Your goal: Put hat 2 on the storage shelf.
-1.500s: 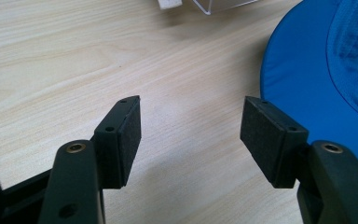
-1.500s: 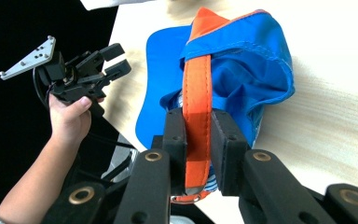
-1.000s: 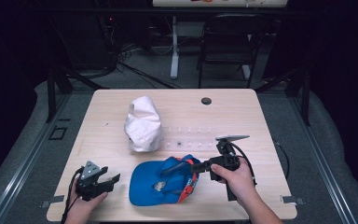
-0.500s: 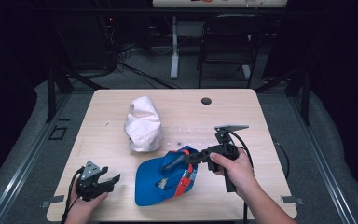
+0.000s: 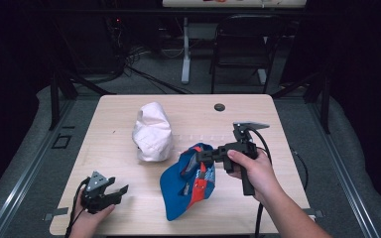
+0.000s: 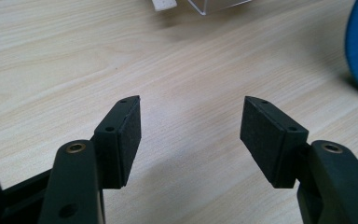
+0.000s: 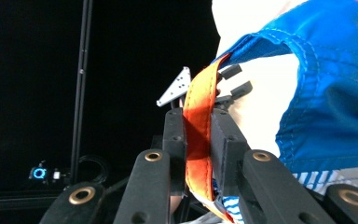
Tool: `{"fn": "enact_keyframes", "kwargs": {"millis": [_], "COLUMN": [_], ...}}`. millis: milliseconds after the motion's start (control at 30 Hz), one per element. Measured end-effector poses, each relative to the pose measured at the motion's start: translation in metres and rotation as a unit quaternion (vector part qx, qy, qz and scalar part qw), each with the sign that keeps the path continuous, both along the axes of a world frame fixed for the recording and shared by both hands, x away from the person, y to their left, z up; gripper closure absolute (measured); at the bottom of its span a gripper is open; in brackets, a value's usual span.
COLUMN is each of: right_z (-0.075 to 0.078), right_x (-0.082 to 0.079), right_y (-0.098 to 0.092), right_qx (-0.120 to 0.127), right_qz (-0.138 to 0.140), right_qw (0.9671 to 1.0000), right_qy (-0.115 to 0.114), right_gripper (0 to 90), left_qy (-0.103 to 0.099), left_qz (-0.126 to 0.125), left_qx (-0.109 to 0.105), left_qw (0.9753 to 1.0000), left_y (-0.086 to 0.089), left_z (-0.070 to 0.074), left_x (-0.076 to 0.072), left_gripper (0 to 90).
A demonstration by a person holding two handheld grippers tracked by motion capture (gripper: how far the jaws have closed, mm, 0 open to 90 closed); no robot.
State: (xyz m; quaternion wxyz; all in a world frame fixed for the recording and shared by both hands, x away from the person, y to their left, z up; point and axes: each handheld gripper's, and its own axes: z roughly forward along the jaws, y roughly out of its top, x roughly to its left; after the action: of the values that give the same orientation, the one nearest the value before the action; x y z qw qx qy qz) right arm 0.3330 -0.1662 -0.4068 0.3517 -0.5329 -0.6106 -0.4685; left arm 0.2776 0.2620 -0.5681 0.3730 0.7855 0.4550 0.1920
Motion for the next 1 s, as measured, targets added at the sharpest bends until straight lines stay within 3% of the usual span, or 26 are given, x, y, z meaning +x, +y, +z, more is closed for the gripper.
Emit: {"fn": "enact_keyframes", "kwargs": {"millis": [333, 567, 733, 1000], "right_z": [0.022, 0.044, 0.06, 0.079], "right_x": [0.004, 0.009, 0.016, 0.03], "right_y": [-0.019, -0.039, -0.052, -0.061], "right_qx": [-0.01, -0.006, -0.009, -0.015], "right_qz": [-0.023, -0.056, -0.089, -0.115], "right_qw": [0.9997, 0.9984, 0.9958, 0.9929], "right_qy": [0.001, -0.009, -0.017, -0.028], "right_gripper": [77.8, 77.9, 77.8, 77.8], "left_qy": [0.0, 0.0, 0.001, 0.006], "left_qz": [-0.002, -0.001, -0.001, -0.004], "left_qx": [0.001, 0.001, 0.002, 0.005], "left_qw": [1.0, 1.0, 1.0, 1.0], "left_y": [0.0, 0.001, 0.001, 0.002], "left_z": [0.0, 0.001, 0.001, 0.001], "left_x": [0.0, 0.0, 0.0, 0.0], "left_gripper": [38.6, 38.6, 38.6, 38.6]}}
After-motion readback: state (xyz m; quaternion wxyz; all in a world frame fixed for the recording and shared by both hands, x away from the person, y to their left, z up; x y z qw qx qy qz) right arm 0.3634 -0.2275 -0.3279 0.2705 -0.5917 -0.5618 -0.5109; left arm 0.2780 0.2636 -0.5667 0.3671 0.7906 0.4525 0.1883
